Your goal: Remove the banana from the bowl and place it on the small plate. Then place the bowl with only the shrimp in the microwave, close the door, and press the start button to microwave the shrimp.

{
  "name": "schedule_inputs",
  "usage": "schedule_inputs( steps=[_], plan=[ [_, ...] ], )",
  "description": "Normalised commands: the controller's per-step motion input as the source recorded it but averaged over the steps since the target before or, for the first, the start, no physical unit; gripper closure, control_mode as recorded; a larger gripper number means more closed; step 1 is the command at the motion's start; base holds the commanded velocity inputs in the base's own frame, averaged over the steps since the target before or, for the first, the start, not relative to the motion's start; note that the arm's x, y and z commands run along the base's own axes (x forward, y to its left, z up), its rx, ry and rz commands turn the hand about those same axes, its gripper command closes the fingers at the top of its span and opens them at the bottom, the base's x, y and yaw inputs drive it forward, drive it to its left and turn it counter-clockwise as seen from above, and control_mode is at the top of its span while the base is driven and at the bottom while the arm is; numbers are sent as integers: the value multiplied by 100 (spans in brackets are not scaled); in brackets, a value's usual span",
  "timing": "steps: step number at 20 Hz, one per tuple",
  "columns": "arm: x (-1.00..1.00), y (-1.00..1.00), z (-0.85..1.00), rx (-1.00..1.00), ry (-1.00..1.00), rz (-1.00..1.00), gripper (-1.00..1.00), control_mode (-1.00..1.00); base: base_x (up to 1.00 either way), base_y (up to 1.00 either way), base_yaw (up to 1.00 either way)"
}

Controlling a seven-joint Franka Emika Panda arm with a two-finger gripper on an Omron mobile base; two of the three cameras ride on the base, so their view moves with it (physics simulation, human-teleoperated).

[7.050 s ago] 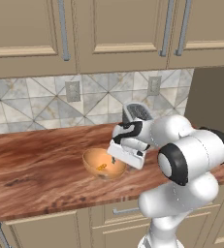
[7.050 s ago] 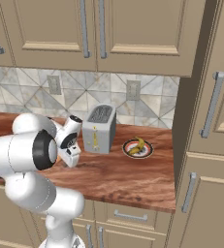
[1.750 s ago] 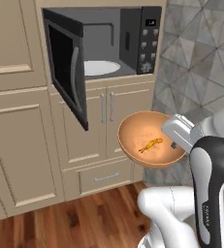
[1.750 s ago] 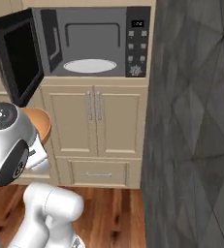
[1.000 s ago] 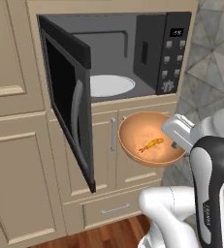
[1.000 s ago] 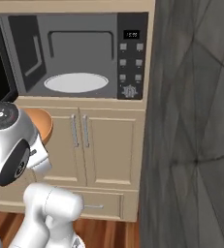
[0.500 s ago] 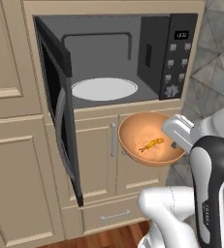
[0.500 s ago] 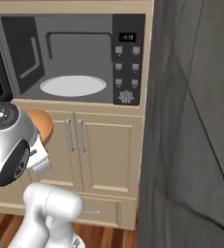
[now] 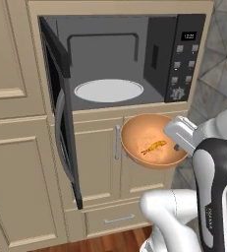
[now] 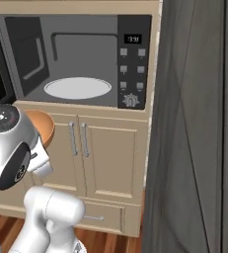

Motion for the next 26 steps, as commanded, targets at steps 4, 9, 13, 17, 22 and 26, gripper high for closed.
schedule_inputs(
  steps=[4, 9, 13, 17, 22, 26],
  plan=[
    [0, 0, 0, 0, 0, 0, 100, 100, 10, -3, 7],
    [22, 11, 0, 0, 0, 0, 100, -100, 2, 0, 1],
    [88, 29, 37, 2, 0, -22, 100, -100, 0, 0, 0],
    [81, 2, 54, 7, -1, -21, 100, -100, 0, 0, 0],
    [51, 0, 22, 9, -1, -18, 100, -100, 0, 0, 0],
    [76, 0, 0, 4, 0, -6, 100, -100, 0, 0, 0]
  ],
)
